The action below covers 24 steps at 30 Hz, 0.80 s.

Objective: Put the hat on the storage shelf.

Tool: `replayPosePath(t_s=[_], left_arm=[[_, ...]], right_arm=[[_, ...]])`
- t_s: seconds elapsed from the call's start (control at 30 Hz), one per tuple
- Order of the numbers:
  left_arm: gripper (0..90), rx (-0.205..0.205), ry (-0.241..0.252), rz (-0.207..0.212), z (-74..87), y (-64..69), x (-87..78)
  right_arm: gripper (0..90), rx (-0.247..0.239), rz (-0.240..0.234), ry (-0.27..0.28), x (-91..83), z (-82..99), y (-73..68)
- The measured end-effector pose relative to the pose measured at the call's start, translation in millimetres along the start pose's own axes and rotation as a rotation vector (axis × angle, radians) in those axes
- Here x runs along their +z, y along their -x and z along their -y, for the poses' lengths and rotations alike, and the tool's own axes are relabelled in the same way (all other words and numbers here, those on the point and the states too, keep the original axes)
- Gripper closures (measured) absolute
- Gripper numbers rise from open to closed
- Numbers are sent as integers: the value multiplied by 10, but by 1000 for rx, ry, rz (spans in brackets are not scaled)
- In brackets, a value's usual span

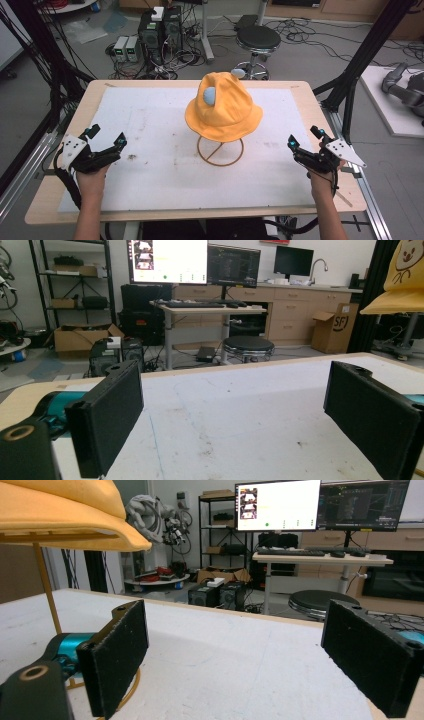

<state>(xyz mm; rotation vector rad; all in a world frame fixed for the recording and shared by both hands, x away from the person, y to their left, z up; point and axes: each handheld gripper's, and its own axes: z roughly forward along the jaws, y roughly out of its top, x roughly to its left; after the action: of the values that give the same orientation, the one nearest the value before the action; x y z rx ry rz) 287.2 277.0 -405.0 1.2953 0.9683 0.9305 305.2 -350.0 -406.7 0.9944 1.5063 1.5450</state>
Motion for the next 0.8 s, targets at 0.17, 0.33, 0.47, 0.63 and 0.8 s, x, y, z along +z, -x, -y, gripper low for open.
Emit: replayPosePath(t_s=[0.17, 0.33, 0.47, 0.63, 0.8], left_arm=[[94, 1, -3, 6, 8, -2, -2], [94, -4, -1, 8, 10, -6, -3], [94, -4, -2, 11, 13, -8, -3], [94, -6, -4, 15, 20, -9, 0], [94, -11, -4, 16, 28, -12, 2]], right_arm=[[115, -20, -4, -13, 17, 3, -23], [115, -18, -10, -17, 18, 5, -28], [115, -16, -14, -26, 22, 12, -34], [115, -7, -20, -27, 24, 12, -28], [115, 0, -18, -24, 20, 11, -15]])
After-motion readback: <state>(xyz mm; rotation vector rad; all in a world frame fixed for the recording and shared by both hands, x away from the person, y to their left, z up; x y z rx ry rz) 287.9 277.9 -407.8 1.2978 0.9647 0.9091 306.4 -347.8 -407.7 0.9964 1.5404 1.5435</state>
